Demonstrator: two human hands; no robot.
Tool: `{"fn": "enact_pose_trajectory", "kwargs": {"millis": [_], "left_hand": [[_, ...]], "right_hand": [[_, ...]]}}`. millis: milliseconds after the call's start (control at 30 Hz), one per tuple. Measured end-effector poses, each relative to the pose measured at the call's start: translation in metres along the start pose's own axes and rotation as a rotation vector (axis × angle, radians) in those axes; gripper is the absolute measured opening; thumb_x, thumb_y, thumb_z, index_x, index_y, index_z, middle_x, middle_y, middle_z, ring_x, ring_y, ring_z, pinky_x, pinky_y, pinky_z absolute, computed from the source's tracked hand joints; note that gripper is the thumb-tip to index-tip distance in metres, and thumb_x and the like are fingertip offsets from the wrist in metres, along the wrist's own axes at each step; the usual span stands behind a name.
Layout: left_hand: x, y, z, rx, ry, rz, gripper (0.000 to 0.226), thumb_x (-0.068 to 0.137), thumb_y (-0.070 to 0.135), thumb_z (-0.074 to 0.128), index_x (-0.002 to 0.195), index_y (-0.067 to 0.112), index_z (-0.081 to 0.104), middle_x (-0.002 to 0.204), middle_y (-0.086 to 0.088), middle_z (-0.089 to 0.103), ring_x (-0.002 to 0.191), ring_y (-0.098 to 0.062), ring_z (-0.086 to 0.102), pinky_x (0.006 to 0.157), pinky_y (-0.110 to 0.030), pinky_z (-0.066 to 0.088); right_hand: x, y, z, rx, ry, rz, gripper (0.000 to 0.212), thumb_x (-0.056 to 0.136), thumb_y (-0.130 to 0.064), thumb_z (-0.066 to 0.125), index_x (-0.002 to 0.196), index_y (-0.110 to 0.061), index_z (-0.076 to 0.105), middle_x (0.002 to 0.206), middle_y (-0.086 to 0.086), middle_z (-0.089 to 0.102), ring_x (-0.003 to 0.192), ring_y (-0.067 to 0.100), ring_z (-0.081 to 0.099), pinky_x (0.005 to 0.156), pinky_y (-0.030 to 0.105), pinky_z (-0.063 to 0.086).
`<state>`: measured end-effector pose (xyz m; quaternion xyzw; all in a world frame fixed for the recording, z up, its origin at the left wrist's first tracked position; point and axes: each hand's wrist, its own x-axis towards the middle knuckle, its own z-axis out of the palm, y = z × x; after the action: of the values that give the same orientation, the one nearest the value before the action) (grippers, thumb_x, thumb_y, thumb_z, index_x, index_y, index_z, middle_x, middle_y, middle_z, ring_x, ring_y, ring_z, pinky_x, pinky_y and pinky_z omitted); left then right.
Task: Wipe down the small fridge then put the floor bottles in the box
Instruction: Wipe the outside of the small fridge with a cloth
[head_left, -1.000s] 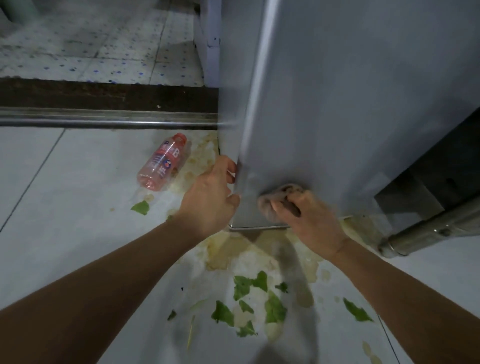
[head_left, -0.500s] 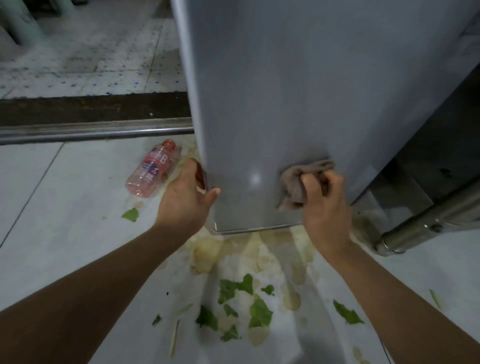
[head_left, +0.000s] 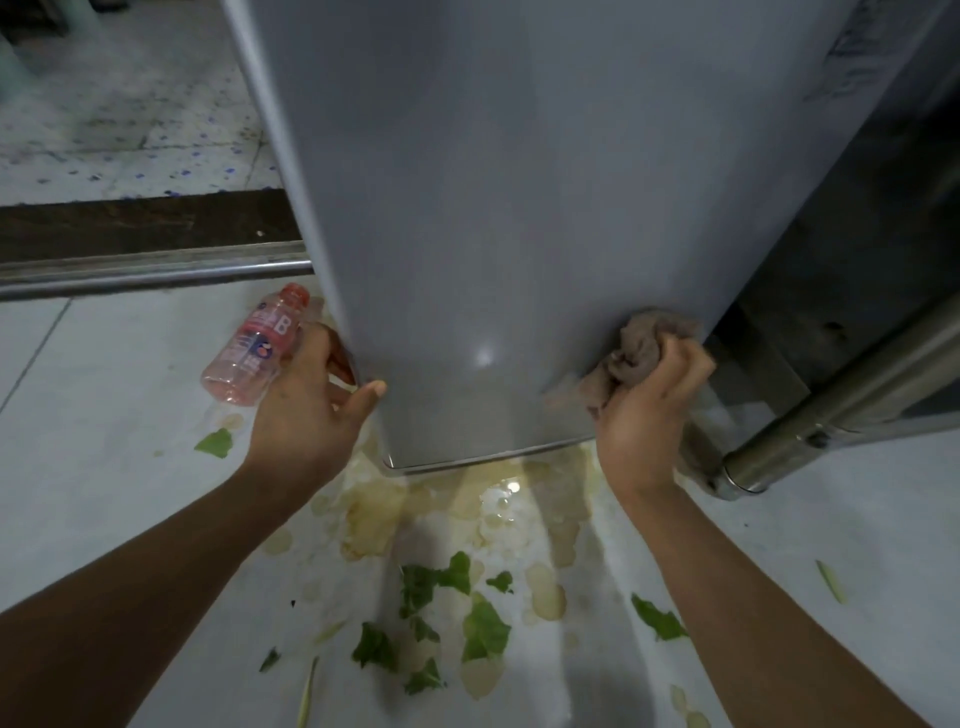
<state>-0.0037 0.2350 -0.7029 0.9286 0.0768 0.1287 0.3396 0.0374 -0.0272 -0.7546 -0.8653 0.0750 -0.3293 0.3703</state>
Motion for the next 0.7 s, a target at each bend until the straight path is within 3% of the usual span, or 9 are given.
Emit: {"fn": "enact_pose_trajectory", "kwargs": {"millis": [67, 133, 200, 333, 400, 433, 500, 567, 700], "left_hand": [[-0.001, 0.001, 0.000, 0.001, 0.015, 0.010, 0.034, 0.083, 0.028, 0.067, 0.101, 0.029, 0.038, 0.089, 0.006, 0.056, 0.066, 0.005, 0.050, 0.054, -0.019, 0.037], [-0.001, 0.002, 0.000, -0.004, 0.025, 0.017, 0.034, 0.083, 0.027, 0.067, 0.099, 0.029, 0.038, 0.084, 0.010, 0.054, 0.065, 0.006, 0.049, 0.053, -0.014, 0.034], [-0.001, 0.002, 0.000, -0.010, 0.024, 0.013, 0.032, 0.083, 0.027, 0.067, 0.098, 0.029, 0.038, 0.078, 0.016, 0.052, 0.065, 0.005, 0.050, 0.052, -0.013, 0.034], [-0.001, -0.002, 0.001, -0.022, 0.033, 0.016, 0.030, 0.082, 0.027, 0.067, 0.097, 0.029, 0.041, 0.077, 0.020, 0.053, 0.067, 0.005, 0.054, 0.051, -0.016, 0.036], [-0.001, -0.003, 0.002, -0.021, 0.038, 0.029, 0.030, 0.082, 0.028, 0.067, 0.097, 0.029, 0.041, 0.077, 0.020, 0.054, 0.069, 0.003, 0.055, 0.052, -0.016, 0.037], [-0.001, -0.004, 0.002, -0.020, 0.043, 0.032, 0.030, 0.082, 0.028, 0.067, 0.097, 0.029, 0.041, 0.077, 0.019, 0.054, 0.069, 0.003, 0.056, 0.052, -0.016, 0.037], [-0.002, -0.005, 0.005, -0.020, 0.060, 0.035, 0.031, 0.082, 0.029, 0.067, 0.098, 0.028, 0.041, 0.077, 0.018, 0.053, 0.069, 0.001, 0.056, 0.053, -0.017, 0.038], [-0.002, -0.006, 0.006, -0.029, 0.073, 0.035, 0.031, 0.082, 0.028, 0.067, 0.098, 0.027, 0.041, 0.077, 0.017, 0.054, 0.068, -0.002, 0.056, 0.055, -0.022, 0.042], [-0.002, -0.008, 0.006, -0.036, 0.056, 0.032, 0.031, 0.082, 0.031, 0.066, 0.100, 0.027, 0.041, 0.083, 0.010, 0.058, 0.073, -0.014, 0.060, 0.066, -0.032, 0.047]], "right_hand": [[-0.014, 0.020, 0.007, -0.111, -0.159, 0.090, 0.064, 0.076, 0.000, 0.067, 0.130, 0.010, 0.034, 0.133, 0.026, 0.033, 0.103, 0.036, 0.051, 0.082, 0.034, 0.049], [-0.017, 0.034, 0.006, -0.118, -0.290, 0.192, 0.060, 0.075, 0.005, 0.067, 0.125, 0.010, 0.033, 0.129, 0.027, 0.033, 0.100, 0.040, 0.051, 0.082, 0.039, 0.049], [-0.009, 0.031, 0.000, -0.019, -0.218, 0.249, 0.049, 0.076, 0.010, 0.058, 0.120, 0.007, 0.037, 0.127, 0.025, 0.034, 0.104, 0.034, 0.049, 0.090, 0.032, 0.048], [0.034, 0.004, -0.021, 0.082, 0.177, 0.086, 0.049, 0.077, 0.009, 0.045, 0.125, 0.011, 0.040, 0.126, 0.029, 0.038, 0.110, 0.028, 0.043, 0.094, 0.006, 0.032], [0.052, 0.000, -0.023, 0.124, 0.240, 0.089, 0.050, 0.079, 0.010, 0.042, 0.130, 0.008, 0.039, 0.130, 0.028, 0.039, 0.113, 0.020, 0.042, 0.091, -0.005, 0.025], [0.055, 0.002, -0.021, 0.131, 0.229, 0.113, 0.053, 0.081, 0.010, 0.041, 0.134, 0.006, 0.037, 0.134, 0.025, 0.039, 0.117, 0.019, 0.043, 0.094, -0.004, 0.023], [0.050, 0.012, -0.015, 0.098, 0.149, 0.198, 0.056, 0.083, 0.009, 0.041, 0.138, 0.002, 0.033, 0.137, 0.021, 0.041, 0.125, 0.026, 0.044, 0.103, 0.013, 0.030], [0.038, 0.031, -0.007, 0.082, 0.034, 0.301, 0.049, 0.082, 0.010, 0.041, 0.131, 0.003, 0.037, 0.130, 0.023, 0.047, 0.119, 0.034, 0.050, 0.103, 0.036, 0.041], [0.030, 0.051, -0.005, 0.173, -0.194, 0.531, 0.039, 0.080, 0.016, 0.040, 0.115, 0.000, 0.040, 0.114, 0.022, 0.054, 0.103, 0.034, 0.059, 0.090, 0.045, 0.051]]}}
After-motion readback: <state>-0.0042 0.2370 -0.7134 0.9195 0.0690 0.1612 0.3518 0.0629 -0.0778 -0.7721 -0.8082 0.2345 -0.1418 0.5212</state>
